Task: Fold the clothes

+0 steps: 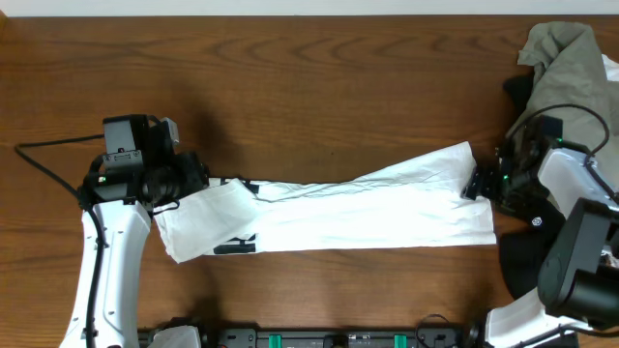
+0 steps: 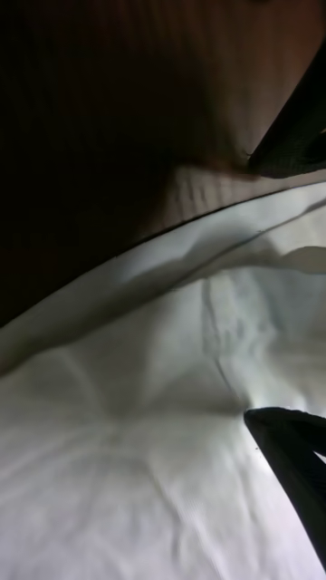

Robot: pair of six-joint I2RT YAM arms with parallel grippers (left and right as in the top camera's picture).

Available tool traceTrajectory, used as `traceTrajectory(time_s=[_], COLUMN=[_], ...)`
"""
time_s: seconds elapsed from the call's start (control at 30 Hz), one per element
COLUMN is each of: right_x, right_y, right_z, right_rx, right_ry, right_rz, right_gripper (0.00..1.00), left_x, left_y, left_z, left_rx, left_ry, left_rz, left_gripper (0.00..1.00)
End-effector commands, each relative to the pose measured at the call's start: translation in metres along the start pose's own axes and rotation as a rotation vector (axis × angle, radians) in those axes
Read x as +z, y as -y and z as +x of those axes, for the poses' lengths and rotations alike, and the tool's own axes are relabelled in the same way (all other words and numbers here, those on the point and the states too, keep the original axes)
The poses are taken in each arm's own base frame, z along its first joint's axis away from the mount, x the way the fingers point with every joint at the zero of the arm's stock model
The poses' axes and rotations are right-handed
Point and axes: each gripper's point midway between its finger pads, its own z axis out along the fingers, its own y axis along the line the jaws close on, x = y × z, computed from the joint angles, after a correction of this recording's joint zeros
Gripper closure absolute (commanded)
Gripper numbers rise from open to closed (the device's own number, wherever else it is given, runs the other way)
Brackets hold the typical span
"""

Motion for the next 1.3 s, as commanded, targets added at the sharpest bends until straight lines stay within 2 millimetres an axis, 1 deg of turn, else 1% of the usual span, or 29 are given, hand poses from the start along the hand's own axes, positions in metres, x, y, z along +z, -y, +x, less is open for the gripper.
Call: traceTrajectory(time_s=[0.0, 0.07, 0.1, 0.27, 0.37, 0.43, 0.53, 0.77, 0.83, 0.9, 1.07, 1.17, 1.2, 1.27], right_x=[0.014, 0.022, 0.026, 0.035, 0.036, 0.037, 0.038, 0.036, 0.029, 0.018, -0.027, -0.060, -0.074, -0.095], right_y=[0.002, 0.000, -0.003, -0.014, -0.020, -0.023, -0.025, -0.029, -0.034, -0.039, -0.045, -0.036, -0.034, -0.031], right_z=[0.009, 0.012, 0.015, 0.026, 0.032, 0.034, 0.032, 0.017, 0.009, -0.001, -0.036, -0.055, -0.061, -0.069], right_rx=[0.003, 0.007, 0.008, 0.004, -0.017, -0.027, -0.032, -0.048, -0.055, -0.058, -0.052, -0.048, -0.049, -0.049], right_ry=[-0.042, -0.061, -0.071, -0.116, -0.133, -0.138, -0.130, -0.071, -0.045, -0.011, 0.118, 0.202, 0.230, 0.265], right_rz=[-0.011, -0.031, -0.053, -0.123, -0.139, -0.138, -0.138, -0.157, -0.177, -0.187, -0.180, -0.092, -0.061, -0.021], right_gripper=[0.21, 0.23, 0.26, 0.50, 0.61, 0.73, 0.98, 0.99, 0.99, 0.99, 0.99, 0.99, 0.99, 0.99], left_x=[-0.001, -0.001, -0.001, -0.001, -0.001, -0.001, -0.001, -0.001, -0.001, -0.002, -0.004, -0.005, -0.005, -0.005], left_y=[0.001, 0.001, 0.001, 0.001, 0.001, 0.001, 0.001, 0.000, -0.001, -0.003, -0.006, -0.008, -0.008, -0.008], left_z=[0.002, 0.003, 0.003, 0.003, 0.003, 0.003, 0.003, 0.009, 0.013, 0.020, 0.036, 0.040, 0.040, 0.040], left_rx=[0.014, 0.014, 0.014, 0.014, 0.014, 0.014, 0.014, 0.007, 0.001, -0.007, -0.027, -0.032, -0.032, -0.032], left_ry=[-0.008, -0.010, -0.009, -0.009, -0.008, -0.009, -0.009, -0.033, -0.051, -0.076, -0.143, -0.158, -0.159, -0.157], left_rz=[0.004, 0.004, 0.004, 0.004, 0.004, 0.004, 0.004, -0.001, -0.005, -0.012, -0.029, -0.034, -0.035, -0.039], left_gripper=[0.55, 0.55, 0.54, 0.55, 0.54, 0.54, 0.55, 0.54, 0.56, 0.57, 0.60, 0.61, 0.62, 0.62])
